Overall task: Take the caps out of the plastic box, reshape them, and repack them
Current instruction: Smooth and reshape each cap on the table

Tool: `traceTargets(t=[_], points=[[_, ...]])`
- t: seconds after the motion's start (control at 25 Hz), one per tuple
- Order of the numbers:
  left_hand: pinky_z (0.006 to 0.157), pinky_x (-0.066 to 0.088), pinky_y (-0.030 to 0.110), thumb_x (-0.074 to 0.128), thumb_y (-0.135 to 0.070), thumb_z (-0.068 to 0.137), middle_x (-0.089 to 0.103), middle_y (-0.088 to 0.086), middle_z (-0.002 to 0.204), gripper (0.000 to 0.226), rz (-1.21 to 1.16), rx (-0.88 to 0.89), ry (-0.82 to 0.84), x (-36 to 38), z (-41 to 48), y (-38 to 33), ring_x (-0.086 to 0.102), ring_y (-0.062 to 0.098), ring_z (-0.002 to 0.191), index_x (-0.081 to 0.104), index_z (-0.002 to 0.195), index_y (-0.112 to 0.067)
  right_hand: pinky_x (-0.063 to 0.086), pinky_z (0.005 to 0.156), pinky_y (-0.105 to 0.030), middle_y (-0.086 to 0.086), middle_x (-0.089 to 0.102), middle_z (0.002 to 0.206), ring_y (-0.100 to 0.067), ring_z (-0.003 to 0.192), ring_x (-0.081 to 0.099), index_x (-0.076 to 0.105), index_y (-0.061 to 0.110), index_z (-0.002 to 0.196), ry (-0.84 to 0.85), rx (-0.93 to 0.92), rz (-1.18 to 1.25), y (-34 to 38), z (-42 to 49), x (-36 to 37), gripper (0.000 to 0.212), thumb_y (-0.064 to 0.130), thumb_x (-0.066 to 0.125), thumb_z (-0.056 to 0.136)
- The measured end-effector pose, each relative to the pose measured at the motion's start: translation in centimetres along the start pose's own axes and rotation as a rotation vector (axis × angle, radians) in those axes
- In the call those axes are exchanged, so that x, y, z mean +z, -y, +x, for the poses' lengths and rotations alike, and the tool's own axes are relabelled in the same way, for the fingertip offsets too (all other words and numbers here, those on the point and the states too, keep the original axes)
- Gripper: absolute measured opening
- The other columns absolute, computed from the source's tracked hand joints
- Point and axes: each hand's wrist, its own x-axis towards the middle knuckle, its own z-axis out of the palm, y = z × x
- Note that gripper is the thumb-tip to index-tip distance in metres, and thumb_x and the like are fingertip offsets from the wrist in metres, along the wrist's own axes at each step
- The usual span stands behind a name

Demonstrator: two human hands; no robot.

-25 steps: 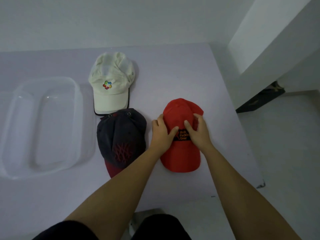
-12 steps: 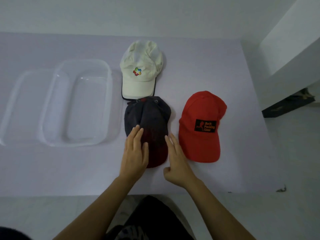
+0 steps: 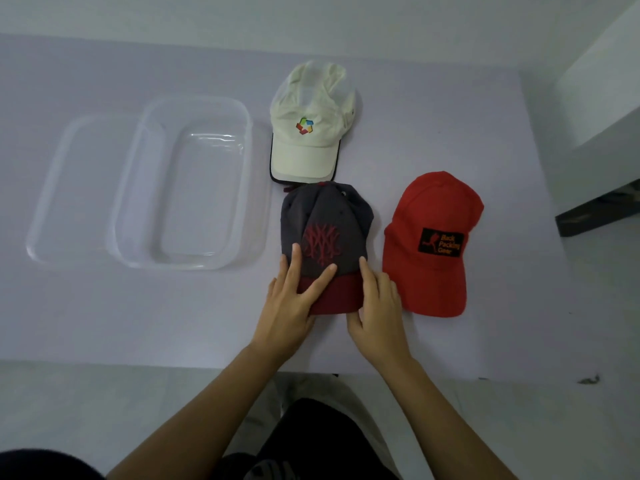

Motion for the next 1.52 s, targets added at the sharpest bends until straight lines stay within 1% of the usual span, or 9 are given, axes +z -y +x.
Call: traceTargets(t=[0.2,0.36,0.56,0.72,0.84,1.0,1.16,1.28,1.52], points=[[0.088,0.053,0.042,0.040,-0.004,0.089,0.030,0.022,0.148,0.072,0.034,0.222,-0.245,-2.6,-0.6,0.3,0.044,0.046,0.128,0.018,0.148,-0.038,0.047,0.098,-0.041,-0.022,0.042,0.141,-0.035,0.126,0.047,0.026,0.001,0.144,-0.061,-0.038,0.020,1.2,1.7,-2.1,0.078,0.007,0.069,0.080],[0.096,0.044,0.027,0.055,0.004,0.084,0.039,0.021,0.141,0.081,-0.030,0.281,-0.412,-4.7,0.3,-0.4,0.051,0.033,0.123,0.019,0.150,-0.028,0.058,0.060,-0.035,-0.022,0.067,0.107,-0.032,0.076,0.069,0.037,-0.004,0.139,-0.128,-0.144,0.005,3.6,2.0,-3.4,0.066,0.011,0.063,0.081],[0.107,0.037,0.017,0.054,0.006,0.083,0.039,0.026,0.137,0.083,-0.165,0.239,-0.501,-4.4,0.8,-1.8,0.049,0.025,0.123,0.018,0.150,-0.026,0.042,0.061,-0.001,-0.012,0.073,0.081,-0.017,0.061,0.065,0.064,-0.001,0.107,-0.137,-0.070,0.322,6.3,2.1,-4.4,0.044,0.032,0.047,0.085],[0.101,0.043,0.023,0.038,-0.012,0.100,0.040,0.025,0.138,0.054,-0.137,0.294,-0.521,-4.8,0.8,-2.7,0.053,0.024,0.116,0.022,0.149,-0.028,0.040,0.055,-0.002,0.002,0.069,0.072,0.004,0.054,0.054,0.066,0.001,0.100,-0.107,-0.033,0.422,6.2,1.5,-4.5,0.030,0.024,0.051,0.086],[0.085,0.056,0.026,0.031,-0.016,0.101,0.041,0.023,0.138,0.038,-0.154,0.246,-0.516,-5.2,0.7,-4.0,0.061,0.027,0.110,0.039,0.138,-0.015,0.050,0.061,-0.016,0.009,0.067,0.079,-0.001,0.067,0.064,0.064,0.004,0.108,-0.052,0.068,0.541,6.1,1.4,-4.9,0.033,0.025,0.051,0.085],[0.054,0.057,0.029,0.036,-0.004,0.095,0.042,0.018,0.138,0.041,0.125,0.287,-0.418,-6.9,0.5,-3.1,0.064,0.036,0.109,0.041,0.133,-0.016,0.043,0.103,-0.037,-0.017,0.039,0.147,-0.029,0.132,0.044,0.026,0.014,0.146,0.008,-0.067,0.151,4.8,2.2,-6.8,0.071,0.024,0.063,0.085],[0.079,0.056,0.026,0.042,-0.016,0.091,0.028,0.005,0.151,0.056,-0.005,0.236,-0.265,-8.0,0.8,-3.4,0.046,0.022,0.132,0.029,0.143,-0.031,0.026,0.109,-0.026,-0.010,0.005,0.158,-0.025,0.146,0.009,0.005,0.025,0.148,-0.013,-0.236,0.126,5.2,1.9,-6.7,0.083,0.009,0.060,0.087],[0.116,0.020,0.018,0.042,-0.022,0.094,-0.001,-0.008,0.159,0.072,-0.576,-0.035,-0.071,-8.7,1.3,-4.2,0.005,0.000,0.145,-0.003,0.145,-0.046,0.024,0.105,-0.004,-0.014,0.011,0.158,-0.001,0.143,0.009,0.009,0.019,0.149,-0.036,-0.196,0.344,4.7,1.4,-6.8,0.079,-0.002,0.050,0.084],[0.107,0.021,0.004,0.039,-0.020,0.096,0.012,-0.019,0.152,0.064,-0.901,-0.100,-0.012,-8.7,0.3,-6.6,0.019,-0.021,0.133,0.000,0.147,-0.026,0.027,0.113,-0.023,-0.003,0.027,0.152,-0.005,0.139,0.030,0.009,0.018,0.145,0.085,-0.095,0.767,7.1,0.8,-6.6,0.072,-0.009,0.039,0.085]])
